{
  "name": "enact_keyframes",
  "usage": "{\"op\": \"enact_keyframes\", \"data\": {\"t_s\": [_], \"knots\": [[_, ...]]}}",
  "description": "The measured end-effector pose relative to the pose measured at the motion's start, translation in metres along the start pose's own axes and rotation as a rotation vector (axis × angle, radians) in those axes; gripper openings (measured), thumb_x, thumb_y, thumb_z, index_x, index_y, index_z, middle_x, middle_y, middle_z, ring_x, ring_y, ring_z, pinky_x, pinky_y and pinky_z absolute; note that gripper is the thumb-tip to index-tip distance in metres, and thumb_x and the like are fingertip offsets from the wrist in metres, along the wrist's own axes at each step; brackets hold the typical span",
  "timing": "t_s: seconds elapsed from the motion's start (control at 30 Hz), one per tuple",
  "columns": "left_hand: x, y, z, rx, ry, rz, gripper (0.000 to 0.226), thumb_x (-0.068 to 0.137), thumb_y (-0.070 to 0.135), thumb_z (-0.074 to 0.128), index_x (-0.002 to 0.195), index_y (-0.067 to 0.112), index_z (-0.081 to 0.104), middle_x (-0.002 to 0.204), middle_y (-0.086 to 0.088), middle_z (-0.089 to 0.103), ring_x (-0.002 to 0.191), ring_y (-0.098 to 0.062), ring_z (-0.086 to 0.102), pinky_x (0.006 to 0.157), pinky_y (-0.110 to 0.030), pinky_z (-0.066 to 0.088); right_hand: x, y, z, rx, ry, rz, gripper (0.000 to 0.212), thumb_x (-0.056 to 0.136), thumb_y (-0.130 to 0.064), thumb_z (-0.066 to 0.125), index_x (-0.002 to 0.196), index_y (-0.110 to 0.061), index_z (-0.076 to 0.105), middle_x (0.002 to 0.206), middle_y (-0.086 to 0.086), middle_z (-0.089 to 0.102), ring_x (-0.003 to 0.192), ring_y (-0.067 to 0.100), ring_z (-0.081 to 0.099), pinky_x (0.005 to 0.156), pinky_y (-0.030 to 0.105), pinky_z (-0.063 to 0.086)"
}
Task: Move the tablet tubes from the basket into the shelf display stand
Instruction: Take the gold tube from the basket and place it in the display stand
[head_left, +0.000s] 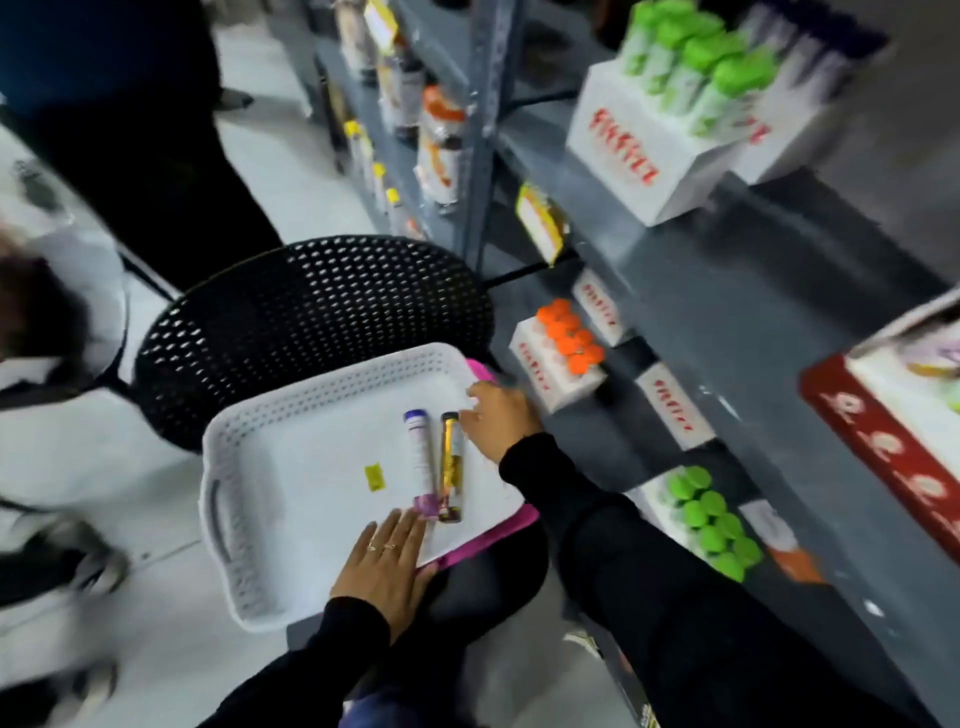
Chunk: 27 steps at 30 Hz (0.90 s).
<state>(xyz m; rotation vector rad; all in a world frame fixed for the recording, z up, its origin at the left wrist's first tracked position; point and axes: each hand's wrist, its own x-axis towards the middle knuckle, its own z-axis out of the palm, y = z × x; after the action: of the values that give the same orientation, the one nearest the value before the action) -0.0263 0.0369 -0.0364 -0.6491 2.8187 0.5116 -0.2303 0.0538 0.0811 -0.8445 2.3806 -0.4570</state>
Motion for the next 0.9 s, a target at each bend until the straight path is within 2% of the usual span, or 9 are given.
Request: {"op": "enact_keyframes", "data": {"t_s": [0.13,0.23,0.3,0.4,0.53,0.6,0.67,0.77,0.9], "knots": [[-0.015,-0.011,-0.008,0.000,-0.018,-0.074,0.083,0.096,0.050,-0.005,0.099,0.016,0.071,0.096,-0.003,0.074,0.083,-0.019,0.070,0.074,-0.028,0.054,0.035,-0.008,0.047,-0.098,-0.118,0.090,0.037,0.095,-0.020,0.047,0.129,-0.005,0.048,0.129,0.021,0.059,0.120,0.037,0.055,0.099,0.043,0.048],[-0.017,-0.015,-0.004,-0.054,-0.075,-0.081,0.083,0.089,0.060,-0.003,0.114,0.013,0.061,0.108,-0.010,0.070,0.097,-0.028,0.065,0.084,-0.037,0.052,0.053,-0.006,0.072,-0.152,-0.184,0.169,0.050,0.097,-0.023,0.042,0.143,-0.003,0.031,0.138,0.022,0.052,0.125,0.039,0.050,0.105,0.047,0.044],[-0.017,-0.015,-0.003,-0.030,-0.060,-0.053,0.065,0.089,0.054,0.014,0.110,0.013,0.061,0.104,-0.011,0.071,0.094,-0.030,0.066,0.080,-0.037,0.053,0.058,0.000,0.081,-0.160,-0.191,0.199,0.059,0.099,-0.027,0.041,0.149,-0.006,0.018,0.142,0.020,0.048,0.127,0.038,0.049,0.105,0.047,0.042],[-0.016,-0.016,-0.003,-0.028,-0.100,-0.023,0.053,0.089,0.047,0.019,0.100,0.015,0.059,0.097,-0.008,0.070,0.089,-0.030,0.064,0.078,-0.035,0.051,0.056,0.007,0.085,-0.153,-0.166,0.180,0.070,0.095,-0.025,0.051,0.150,-0.008,0.012,0.138,0.019,0.052,0.123,0.038,0.053,0.099,0.045,0.045],[-0.017,-0.017,-0.003,0.042,-0.092,0.017,0.037,0.087,0.042,0.032,0.073,0.021,0.058,0.065,0.002,0.067,0.059,-0.020,0.064,0.057,-0.023,0.050,0.047,0.006,0.069,-0.014,-0.153,0.156,0.076,0.083,-0.031,0.068,0.143,-0.008,0.027,0.129,0.014,0.059,0.115,0.035,0.058,0.092,0.040,0.049],[-0.016,-0.019,0.000,0.094,-0.049,0.034,0.037,0.086,0.043,0.033,0.066,0.022,0.057,0.057,0.003,0.065,0.052,-0.016,0.062,0.052,-0.019,0.048,0.046,0.004,0.052,0.012,-0.191,0.110,0.040,0.081,-0.030,0.069,0.112,-0.012,0.051,0.106,0.009,0.064,0.100,0.030,0.060,0.083,0.035,0.048],[-0.014,-0.018,-0.001,0.139,-0.023,0.033,0.045,0.088,0.046,0.029,0.064,0.022,0.059,0.055,0.002,0.065,0.050,-0.017,0.062,0.054,-0.020,0.049,0.042,0.003,0.026,-0.068,-0.322,0.019,0.020,0.081,-0.026,0.069,0.076,-0.015,0.053,0.072,0.001,0.054,0.078,0.024,0.055,0.067,0.029,0.044],[-0.013,-0.012,-0.004,0.144,-0.050,-0.021,0.046,0.084,0.050,0.032,0.060,0.021,0.058,0.053,0.000,0.064,0.048,-0.020,0.061,0.054,-0.024,0.051,0.030,0.003,-0.009,-0.120,-0.506,-0.045,0.011,0.080,-0.012,0.071,0.088,-0.004,0.068,0.060,0.003,0.060,0.048,0.016,0.056,0.050,0.022,0.049],[0.006,0.004,-0.013,0.120,-0.041,-0.042,0.046,0.082,0.047,0.031,0.062,0.018,0.061,0.055,-0.005,0.065,0.052,-0.027,0.064,0.056,-0.031,0.054,-0.012,0.012,-0.064,-0.111,-0.407,-0.106,0.022,0.084,-0.019,0.066,0.097,-0.001,0.070,0.054,0.000,0.060,0.030,0.000,0.050,0.042,0.010,0.044]]}}
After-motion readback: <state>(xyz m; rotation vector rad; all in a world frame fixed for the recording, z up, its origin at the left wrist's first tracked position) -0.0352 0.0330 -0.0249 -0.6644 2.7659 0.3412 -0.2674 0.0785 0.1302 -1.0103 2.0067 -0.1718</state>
